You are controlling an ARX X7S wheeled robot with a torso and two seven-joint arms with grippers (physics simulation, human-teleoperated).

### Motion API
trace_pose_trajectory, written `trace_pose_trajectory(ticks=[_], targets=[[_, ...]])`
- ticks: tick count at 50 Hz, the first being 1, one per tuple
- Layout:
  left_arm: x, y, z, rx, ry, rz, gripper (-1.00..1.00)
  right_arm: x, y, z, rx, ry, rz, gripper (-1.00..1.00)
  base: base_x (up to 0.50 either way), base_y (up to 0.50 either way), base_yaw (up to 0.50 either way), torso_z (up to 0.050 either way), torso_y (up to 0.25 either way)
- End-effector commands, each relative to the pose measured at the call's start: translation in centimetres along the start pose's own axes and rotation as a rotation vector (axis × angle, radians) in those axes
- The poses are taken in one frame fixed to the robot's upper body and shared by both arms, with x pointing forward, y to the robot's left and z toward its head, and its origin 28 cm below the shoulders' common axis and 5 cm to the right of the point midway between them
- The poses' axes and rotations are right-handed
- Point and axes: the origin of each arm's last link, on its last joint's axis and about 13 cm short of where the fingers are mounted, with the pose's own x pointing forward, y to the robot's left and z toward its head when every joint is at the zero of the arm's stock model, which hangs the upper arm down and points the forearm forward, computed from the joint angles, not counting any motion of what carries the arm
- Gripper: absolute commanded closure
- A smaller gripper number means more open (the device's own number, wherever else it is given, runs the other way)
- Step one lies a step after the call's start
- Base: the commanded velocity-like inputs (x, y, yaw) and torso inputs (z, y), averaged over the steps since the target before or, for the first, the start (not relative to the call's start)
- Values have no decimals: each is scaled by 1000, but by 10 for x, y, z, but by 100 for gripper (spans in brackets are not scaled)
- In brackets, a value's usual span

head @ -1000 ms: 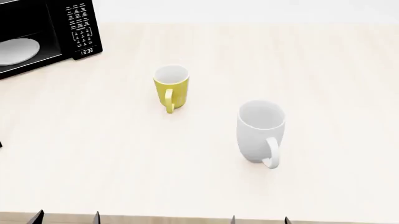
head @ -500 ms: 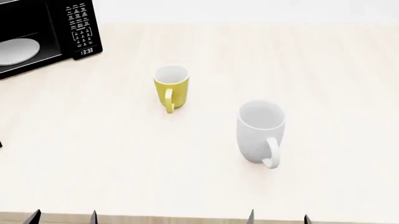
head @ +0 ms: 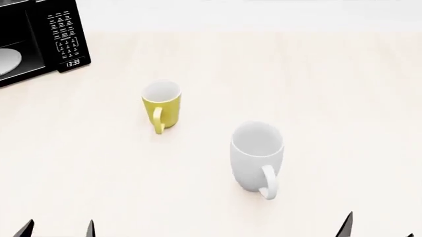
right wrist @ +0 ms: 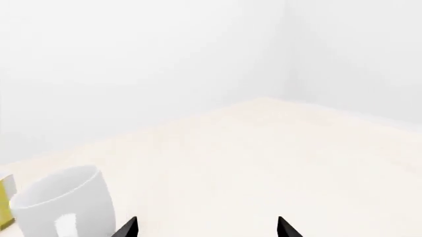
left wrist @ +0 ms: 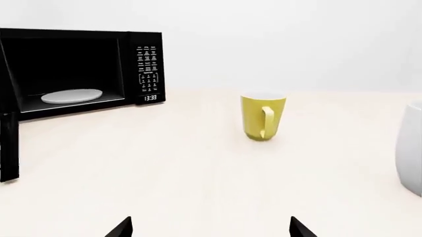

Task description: Put the yellow and white mug to the front of the white mug.

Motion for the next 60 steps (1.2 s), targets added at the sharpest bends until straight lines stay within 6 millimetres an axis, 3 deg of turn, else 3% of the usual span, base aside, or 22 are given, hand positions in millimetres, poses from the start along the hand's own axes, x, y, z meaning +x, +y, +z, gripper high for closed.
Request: trace_pose_trajectory(ticks=[1,29,31,47,60], targets=[[-1,1,2,-6,-11,-11,-100,1,-11,7,82,-27,-22,-100,484,-207,0,0,0],[-1,1,1,-7,-10,-21,-100,0,-8,9,146,-9,-17,-100,489,-216,0,0,0],[-1,1,1,-7,-10,-20,-100,0,-7,6,80,-27,-17,-100,395,-369,0,0,0],[-1,1,0,-5,-4,-21,-100,2,-5,6,22,17,-78,-100,0,0,0,0,0],[0,2,0,-7,0,-19,-100,1,-4,7,47,4,-78,-100,375,0,0,0,1]])
